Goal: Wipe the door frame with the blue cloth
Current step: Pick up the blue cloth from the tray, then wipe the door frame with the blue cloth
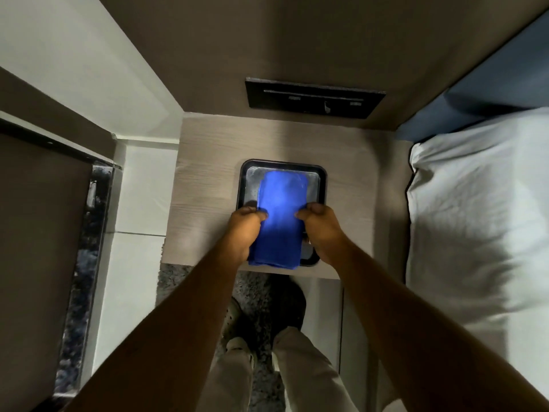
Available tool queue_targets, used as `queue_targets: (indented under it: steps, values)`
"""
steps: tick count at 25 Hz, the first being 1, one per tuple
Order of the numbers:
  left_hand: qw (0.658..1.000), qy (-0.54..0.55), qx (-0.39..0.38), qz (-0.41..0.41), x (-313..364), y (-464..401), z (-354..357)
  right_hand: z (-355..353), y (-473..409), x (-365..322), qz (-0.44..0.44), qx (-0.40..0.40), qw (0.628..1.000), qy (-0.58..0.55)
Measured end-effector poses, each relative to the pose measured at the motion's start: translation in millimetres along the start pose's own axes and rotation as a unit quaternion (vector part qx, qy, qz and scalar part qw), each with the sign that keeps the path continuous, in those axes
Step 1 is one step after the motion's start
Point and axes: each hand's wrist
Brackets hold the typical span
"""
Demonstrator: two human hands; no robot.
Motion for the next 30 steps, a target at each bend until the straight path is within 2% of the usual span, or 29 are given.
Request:
queue_targets:
  steps: [3, 6, 10, 15, 20, 23, 30]
  values:
    - [0.997, 0.073, -0.031, 0.000, 19.0, 66.6, -27.2, -3.1, 48.3, -43.8, -0.017, -0.055, 0.997, -0.041]
    - [0.991, 0.119, -0.054, 0.038, 35.6, 137.2, -57.8, 2.0, 98.3, -85.7, -0.057, -0.119, 0.990, -0.055]
    - [0.982, 0.150, -0.021, 0.116, 51.7, 234.7, -117.7, 28.3, 177.1, -150.1, -0.122, -0.190, 0.974, -0.029]
    - [0.957, 0.200, 0.026, 0.210, 46.7, 348.3, -206.2, 80.0, 288.9, -212.3, -0.214, -0.289, 0.932, -0.052]
    - [0.889, 0.295, 0.093, 0.339, -3.1, 466.1, -310.0, 158.2, 427.7, -243.3, -0.323, -0.376, 0.868, -0.036]
    - [0.836, 0.338, 0.173, 0.396, -62.8, 545.2, -379.4, 210.9, 540.6, -234.3, -0.374, -0.434, 0.819, -0.034]
    - [0.722, 0.380, 0.337, 0.470, -202.0, 703.3, -495.6, 304.2, 760.4, -196.2, -0.501, -0.507, 0.702, -0.011]
Point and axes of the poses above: each hand's wrist, its own y-axis away from the middle knuckle, its own z-axis out of the palm, x = y × z, and after that the axes turned 8 degrees about -z, right-handed
